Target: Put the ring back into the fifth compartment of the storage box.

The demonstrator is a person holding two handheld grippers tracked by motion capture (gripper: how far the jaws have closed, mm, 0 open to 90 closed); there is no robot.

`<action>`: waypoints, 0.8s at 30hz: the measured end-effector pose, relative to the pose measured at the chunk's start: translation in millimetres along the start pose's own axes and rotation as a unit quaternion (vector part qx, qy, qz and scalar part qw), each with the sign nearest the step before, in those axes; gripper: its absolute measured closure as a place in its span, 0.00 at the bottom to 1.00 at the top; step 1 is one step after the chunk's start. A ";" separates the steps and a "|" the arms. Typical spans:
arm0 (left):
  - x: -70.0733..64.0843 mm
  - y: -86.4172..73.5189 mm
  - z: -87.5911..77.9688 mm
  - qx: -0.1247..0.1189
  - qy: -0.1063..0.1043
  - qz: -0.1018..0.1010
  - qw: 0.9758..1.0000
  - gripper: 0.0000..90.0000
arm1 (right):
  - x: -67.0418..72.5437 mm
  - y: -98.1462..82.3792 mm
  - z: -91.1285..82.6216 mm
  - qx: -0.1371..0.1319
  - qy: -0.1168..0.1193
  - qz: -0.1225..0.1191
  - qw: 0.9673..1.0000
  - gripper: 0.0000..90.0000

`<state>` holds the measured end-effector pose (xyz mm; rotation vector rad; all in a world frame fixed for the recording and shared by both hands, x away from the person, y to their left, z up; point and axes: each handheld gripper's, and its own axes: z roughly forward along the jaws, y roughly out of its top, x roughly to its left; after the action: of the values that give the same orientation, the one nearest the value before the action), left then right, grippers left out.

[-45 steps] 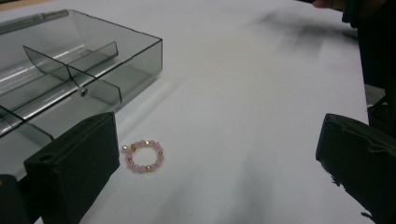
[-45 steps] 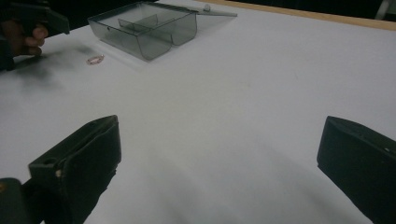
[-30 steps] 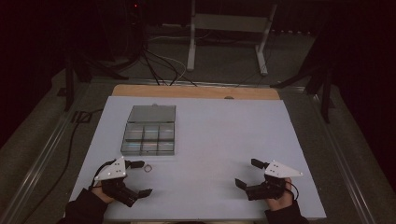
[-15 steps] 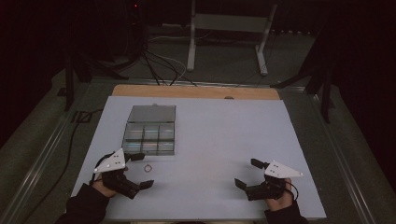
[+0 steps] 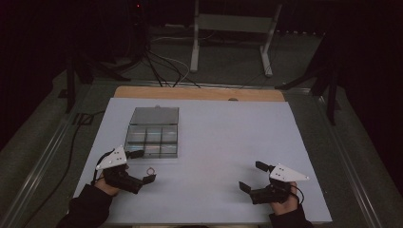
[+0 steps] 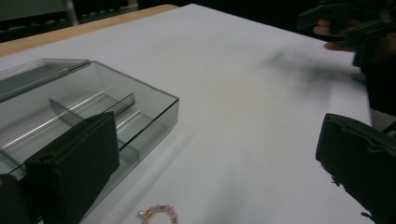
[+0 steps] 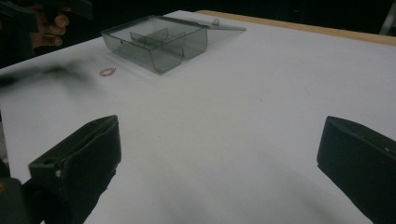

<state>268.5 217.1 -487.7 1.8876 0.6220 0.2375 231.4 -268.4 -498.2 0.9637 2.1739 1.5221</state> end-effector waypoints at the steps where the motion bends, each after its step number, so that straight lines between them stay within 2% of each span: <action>1: 1.8 -1.4 0.6 -0.001 0.006 -0.006 1.000 0.01 | -0.1 0.0 0.0 0.000 0.000 0.000 1.000 0.00; 7: 8.1 -4.6 1.3 -0.005 0.030 -0.029 0.999 0.01 | -1.0 -0.1 -1.1 -0.001 -0.002 0.002 1.000 0.00; 13: 10.1 -9.3 2.6 0.000 0.053 -0.039 0.998 0.01 | -1.2 -0.3 -1.7 -0.002 -0.002 0.003 1.000 0.00; 19: 8.7 -14.3 7.9 0.027 0.083 -0.047 0.995 0.01 | -2.5 -0.7 -3.0 -0.004 -0.004 0.003 1.000 0.00; 24: 5.5 -14.5 11.4 0.046 0.096 -0.046 0.993 0.01 | -2.2 -1.0 -2.9 -0.002 -0.004 0.002 1.000 0.00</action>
<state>273.7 214.9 -506.1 1.9328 0.8604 0.3386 230.9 -272.1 -498.3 0.9715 2.1643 1.5216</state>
